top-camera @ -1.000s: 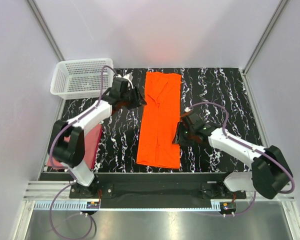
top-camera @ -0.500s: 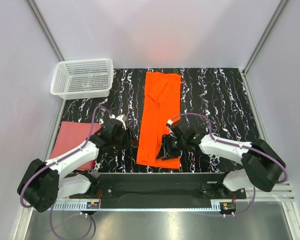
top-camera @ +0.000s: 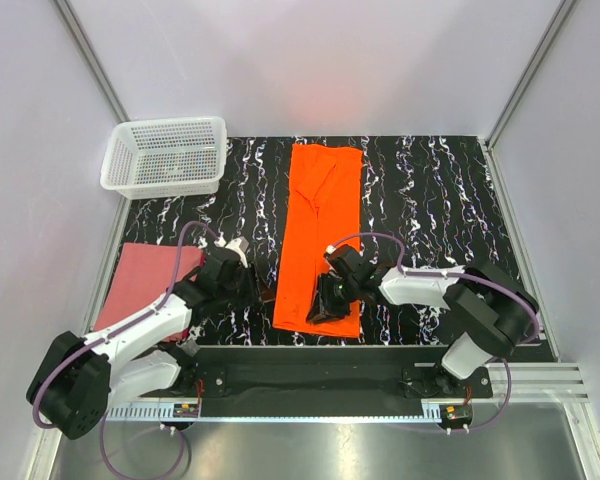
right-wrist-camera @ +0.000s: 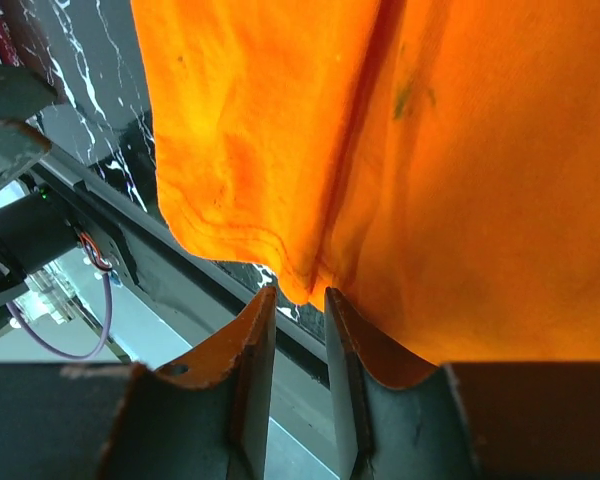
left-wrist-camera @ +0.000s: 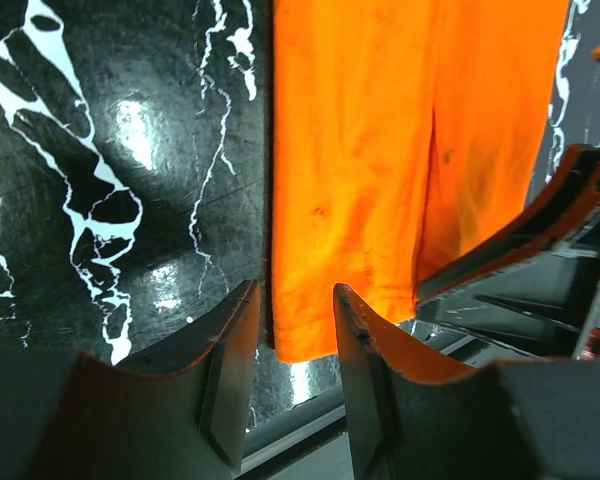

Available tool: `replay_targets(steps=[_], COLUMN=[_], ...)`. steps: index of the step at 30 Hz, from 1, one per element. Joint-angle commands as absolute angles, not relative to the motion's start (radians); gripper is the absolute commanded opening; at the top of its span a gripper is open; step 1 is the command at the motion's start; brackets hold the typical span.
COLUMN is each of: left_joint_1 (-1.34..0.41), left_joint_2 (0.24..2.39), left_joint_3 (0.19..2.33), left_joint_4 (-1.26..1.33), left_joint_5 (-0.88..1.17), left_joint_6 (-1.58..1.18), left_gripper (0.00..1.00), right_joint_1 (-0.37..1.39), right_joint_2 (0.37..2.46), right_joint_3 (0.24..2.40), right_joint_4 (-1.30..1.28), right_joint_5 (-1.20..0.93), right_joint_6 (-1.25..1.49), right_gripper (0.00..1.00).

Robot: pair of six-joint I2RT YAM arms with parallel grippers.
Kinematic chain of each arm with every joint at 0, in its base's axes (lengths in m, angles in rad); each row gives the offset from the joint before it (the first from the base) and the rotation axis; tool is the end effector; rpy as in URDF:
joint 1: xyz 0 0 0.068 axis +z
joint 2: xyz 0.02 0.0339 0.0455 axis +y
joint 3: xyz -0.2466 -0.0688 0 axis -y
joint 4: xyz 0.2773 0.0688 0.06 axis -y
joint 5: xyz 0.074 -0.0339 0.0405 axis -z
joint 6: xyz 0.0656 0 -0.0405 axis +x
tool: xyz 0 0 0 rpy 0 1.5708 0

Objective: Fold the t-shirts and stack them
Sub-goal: Fold the tshirt

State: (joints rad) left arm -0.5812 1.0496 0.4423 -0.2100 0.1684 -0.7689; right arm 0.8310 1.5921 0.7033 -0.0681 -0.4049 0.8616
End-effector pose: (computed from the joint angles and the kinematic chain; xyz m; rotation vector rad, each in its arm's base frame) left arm 0.2063 -0.1487 0.1173 -0.1536 2.5362 -0.7952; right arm 0.1993 0.2567 0.0728 -0.1413 2.8417 1.0601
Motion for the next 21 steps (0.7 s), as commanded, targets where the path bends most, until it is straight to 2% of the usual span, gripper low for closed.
replay_targets(steps=[1,7,15,21], left_joint_1=[-0.586,-0.584,-0.583,-0.584], left_joint_2=[1.028,1.017,1.017,1.014], left_joint_3=[0.442,0.431,0.431,0.443], left_joint_4=[-0.156,-0.152,-0.149,-0.1], left_joint_5=[0.181,0.184,0.219,0.32], left_joint_6=[-0.769,-0.764,-0.756,-0.741], left_gripper=[0.4,0.4,0.41,0.39], right_joint_1=[0.841,0.85,0.85,0.848], right_joint_2=[1.612,1.657,1.553,1.508], right_joint_3=[0.742,0.738,0.735,0.698], right_joint_4=[-0.009,0.06,-0.077,-0.097], right_joint_5=[-0.405,-0.426,-0.362,-0.371], right_joint_6=[0.888,0.916,0.914,0.939], right_gripper=[0.33,0.32,0.1,0.07])
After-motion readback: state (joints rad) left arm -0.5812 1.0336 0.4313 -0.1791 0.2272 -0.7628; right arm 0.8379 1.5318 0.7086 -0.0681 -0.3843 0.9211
